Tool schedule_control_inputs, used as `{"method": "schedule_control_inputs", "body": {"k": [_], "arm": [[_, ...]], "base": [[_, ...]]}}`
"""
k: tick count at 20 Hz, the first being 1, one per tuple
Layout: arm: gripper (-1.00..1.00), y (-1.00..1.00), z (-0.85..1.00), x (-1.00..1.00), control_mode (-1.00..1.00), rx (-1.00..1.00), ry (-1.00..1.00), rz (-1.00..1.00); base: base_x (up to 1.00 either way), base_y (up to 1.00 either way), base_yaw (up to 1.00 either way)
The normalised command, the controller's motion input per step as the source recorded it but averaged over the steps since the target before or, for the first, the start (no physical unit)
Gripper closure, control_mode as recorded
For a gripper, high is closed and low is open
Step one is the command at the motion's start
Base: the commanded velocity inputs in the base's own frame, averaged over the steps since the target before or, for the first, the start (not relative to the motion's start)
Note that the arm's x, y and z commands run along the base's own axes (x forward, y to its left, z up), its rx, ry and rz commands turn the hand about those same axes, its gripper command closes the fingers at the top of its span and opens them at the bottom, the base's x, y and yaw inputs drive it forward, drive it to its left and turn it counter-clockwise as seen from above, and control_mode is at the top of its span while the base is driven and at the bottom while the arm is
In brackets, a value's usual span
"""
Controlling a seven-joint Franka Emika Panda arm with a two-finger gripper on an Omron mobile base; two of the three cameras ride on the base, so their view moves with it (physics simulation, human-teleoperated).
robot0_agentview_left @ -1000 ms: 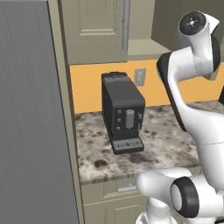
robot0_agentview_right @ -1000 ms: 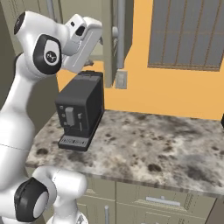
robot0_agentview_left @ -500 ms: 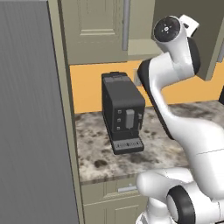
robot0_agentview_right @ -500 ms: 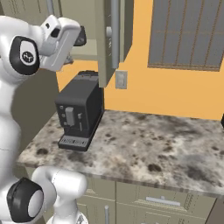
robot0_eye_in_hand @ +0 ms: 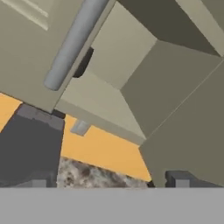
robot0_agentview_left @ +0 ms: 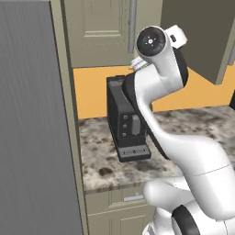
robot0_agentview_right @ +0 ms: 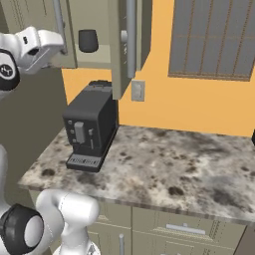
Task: The dining table condiment station is running low on mustard. Refill the condiment station by opening the cabinet and taking the mustard from the cabinet and placing it on the dining table.
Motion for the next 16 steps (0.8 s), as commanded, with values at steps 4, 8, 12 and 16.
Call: {"method": "schedule_control_inputs", "body": {"k": [4, 8, 12, 16], "arm": [[-1.00, 0.32, -0.05, 0.00, -1.00, 0.50, -0.44, 0.00], [-1.00, 0.12, -0.01, 0.12, -1.00, 0.39, -0.49, 0.00], [-1.00, 0.04, -0.11, 0.35, -1.00, 0.23, -0.47, 0.00], [-1.00, 0.02, -0.03, 0.29, -1.00, 0.18, -0.38, 0.00]], "base": [[0.00, 0.00, 0.00], [0.00, 0.00, 0.00], [0.00, 0.00, 0.00], [0.00, 0.00, 0.00]]}}
